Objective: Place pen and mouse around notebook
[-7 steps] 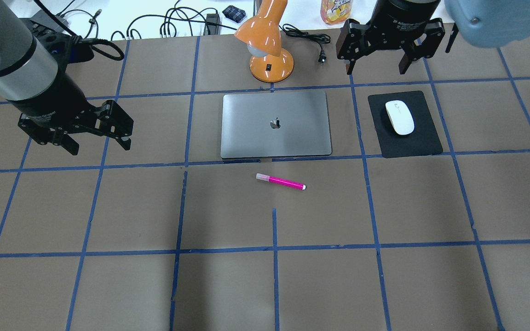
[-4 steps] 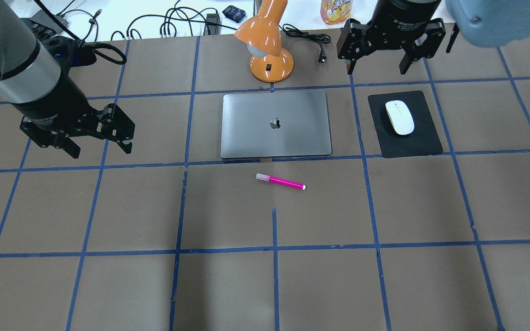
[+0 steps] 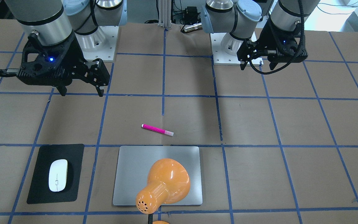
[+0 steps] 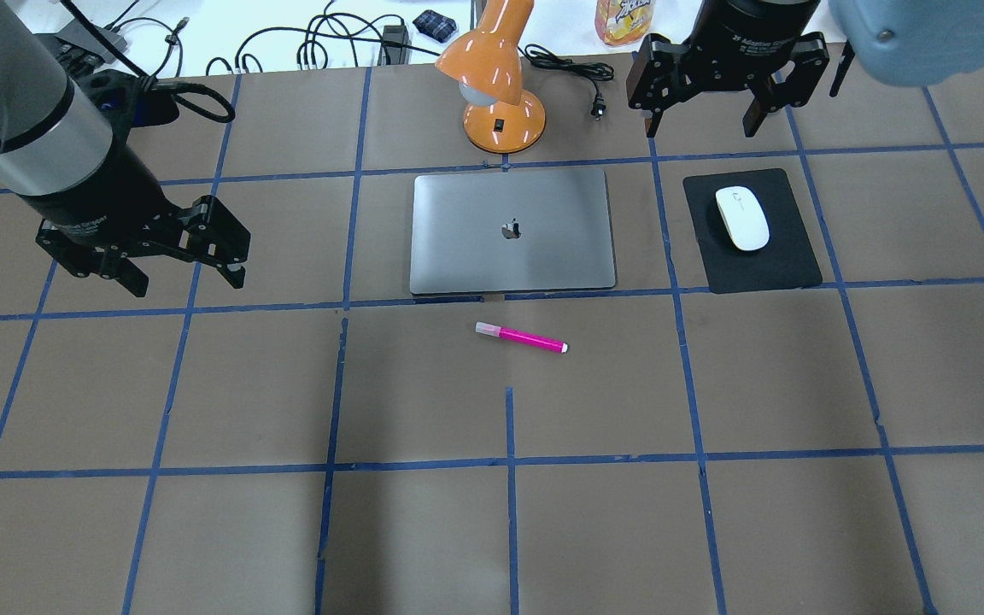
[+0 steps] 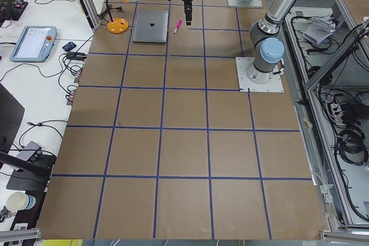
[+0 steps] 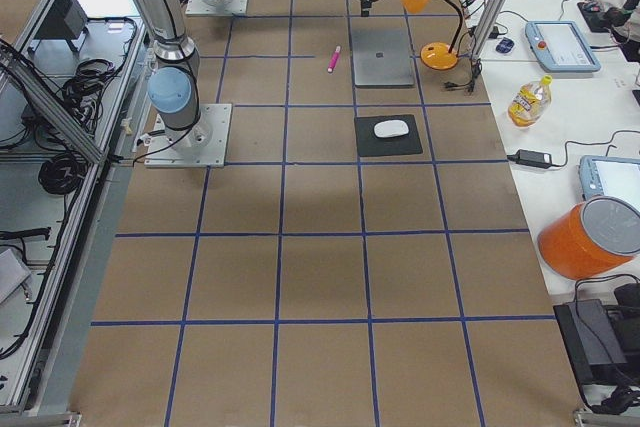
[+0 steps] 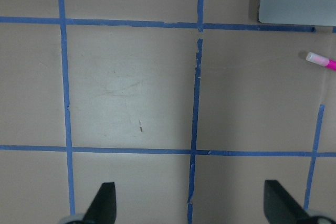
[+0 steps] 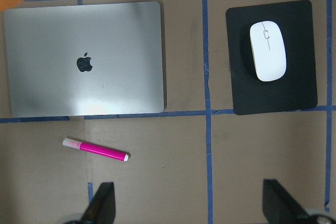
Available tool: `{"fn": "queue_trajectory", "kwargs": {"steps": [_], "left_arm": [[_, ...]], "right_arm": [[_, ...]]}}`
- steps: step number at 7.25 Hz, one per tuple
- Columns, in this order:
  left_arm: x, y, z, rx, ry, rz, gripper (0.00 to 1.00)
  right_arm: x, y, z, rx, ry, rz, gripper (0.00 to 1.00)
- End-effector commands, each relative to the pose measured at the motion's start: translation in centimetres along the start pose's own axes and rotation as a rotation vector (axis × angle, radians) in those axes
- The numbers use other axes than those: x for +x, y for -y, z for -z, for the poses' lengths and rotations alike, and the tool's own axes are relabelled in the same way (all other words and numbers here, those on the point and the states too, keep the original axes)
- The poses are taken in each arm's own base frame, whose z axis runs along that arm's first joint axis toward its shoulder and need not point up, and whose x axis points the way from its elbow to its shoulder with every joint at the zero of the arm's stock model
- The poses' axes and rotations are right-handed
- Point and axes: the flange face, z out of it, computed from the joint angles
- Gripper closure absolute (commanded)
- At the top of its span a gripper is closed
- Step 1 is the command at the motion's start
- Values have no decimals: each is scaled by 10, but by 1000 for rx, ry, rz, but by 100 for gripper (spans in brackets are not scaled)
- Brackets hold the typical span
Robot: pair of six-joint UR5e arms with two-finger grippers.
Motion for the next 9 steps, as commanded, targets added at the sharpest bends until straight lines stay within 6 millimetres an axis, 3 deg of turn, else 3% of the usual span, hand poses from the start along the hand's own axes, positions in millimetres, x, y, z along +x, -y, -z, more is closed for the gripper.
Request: {"fn": "queue_trajectory", "kwargs": {"steps": [1,5,7,8,9], "left_arm": [[0,0,-1,-3,0,-1,0],[0,-2,2,3,0,-2,0],[0,-1,1,1,0,-2,0],[0,-2,2,4,0,-2,0],[0,-2,3,6,0,-4,0]], "right_arm": [[-1,0,0,0,-1,3,0],[11,4,0,1,-9,8,0],[60,12,-4,-64,-10,-33,0],[84,16,-16,-92,-13,-60,0],[94,37,-66,-155,-13,26,0]]}}
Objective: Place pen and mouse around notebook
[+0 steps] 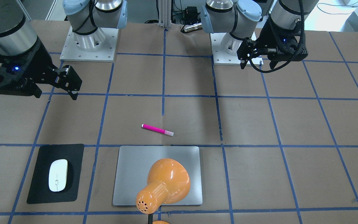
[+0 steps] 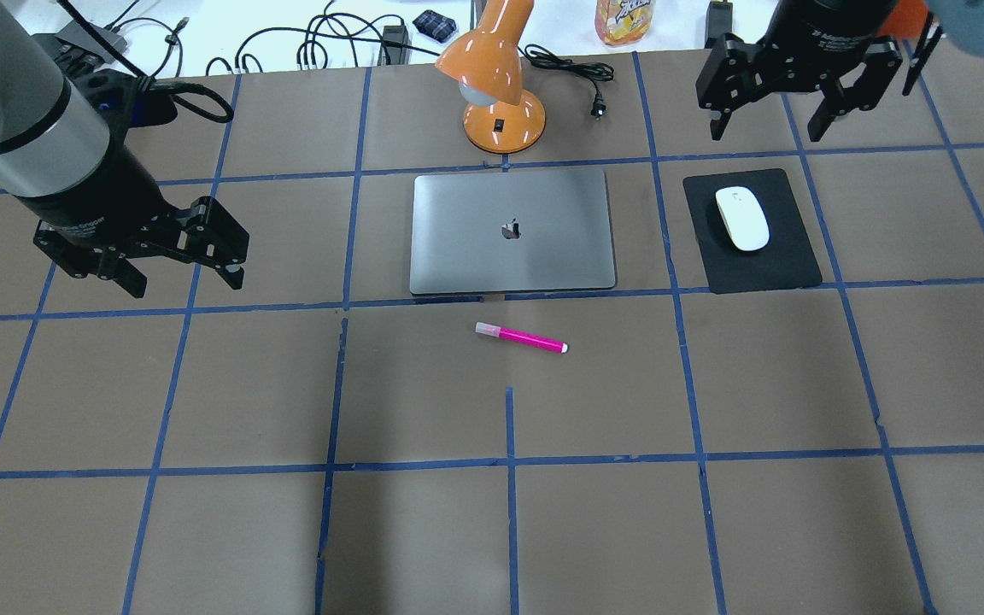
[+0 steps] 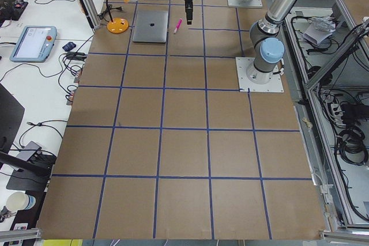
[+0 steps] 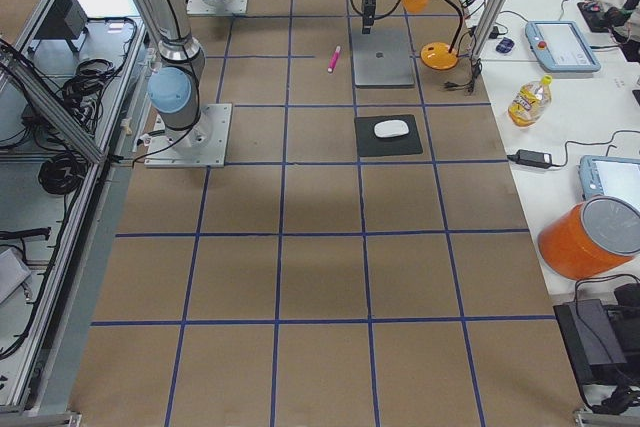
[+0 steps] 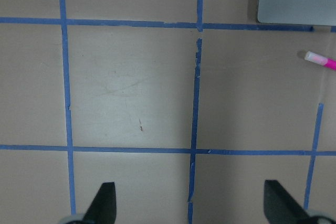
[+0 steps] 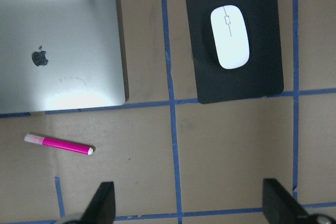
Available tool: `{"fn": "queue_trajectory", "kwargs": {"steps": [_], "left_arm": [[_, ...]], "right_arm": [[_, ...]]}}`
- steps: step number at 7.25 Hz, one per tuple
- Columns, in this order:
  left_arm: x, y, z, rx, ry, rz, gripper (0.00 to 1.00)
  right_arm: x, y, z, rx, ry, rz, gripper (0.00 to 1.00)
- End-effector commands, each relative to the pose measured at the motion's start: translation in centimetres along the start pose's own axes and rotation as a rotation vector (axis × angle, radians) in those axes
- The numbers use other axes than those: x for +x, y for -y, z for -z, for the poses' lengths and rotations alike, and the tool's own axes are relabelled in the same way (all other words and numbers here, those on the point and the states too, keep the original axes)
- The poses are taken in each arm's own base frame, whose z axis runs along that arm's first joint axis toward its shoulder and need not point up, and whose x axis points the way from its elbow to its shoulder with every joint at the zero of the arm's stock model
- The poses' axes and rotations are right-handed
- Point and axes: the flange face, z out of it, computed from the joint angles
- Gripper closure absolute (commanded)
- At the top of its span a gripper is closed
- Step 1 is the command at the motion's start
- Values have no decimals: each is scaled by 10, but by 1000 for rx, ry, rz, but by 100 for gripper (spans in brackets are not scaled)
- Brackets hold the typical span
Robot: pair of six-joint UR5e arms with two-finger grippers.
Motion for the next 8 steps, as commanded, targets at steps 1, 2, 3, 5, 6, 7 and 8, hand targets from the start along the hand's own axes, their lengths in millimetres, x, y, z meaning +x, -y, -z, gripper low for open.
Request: {"fn": "queue_trajectory", "kwargs": {"steps": [1,2,3,5,6,7,8], "left_arm": [[0,-1,1,2,0,0,0],[0,-2,1,0,0,0,0],[0,-1,0,-1,0,-1,0],[0,1,-2,-3,-2,-3,0],[-1,4,-5,-4,-3,-1,0],[-1,4,-6,-4,0,-1,0],[-1,1,-3,0,0,-1,0]], "right_arm": [[21,57,-82,-29,-6,69,0],[25,84,-140,-57,-5,86,0],[33,97,-192,-62,-5,105,1],[66,103,-263,6,-12,164,1],[74,107,-274,35,-18,164,1],[74,107,-275,37,-18,177,3],[77,111,-282,60,-51,221,4]]}}
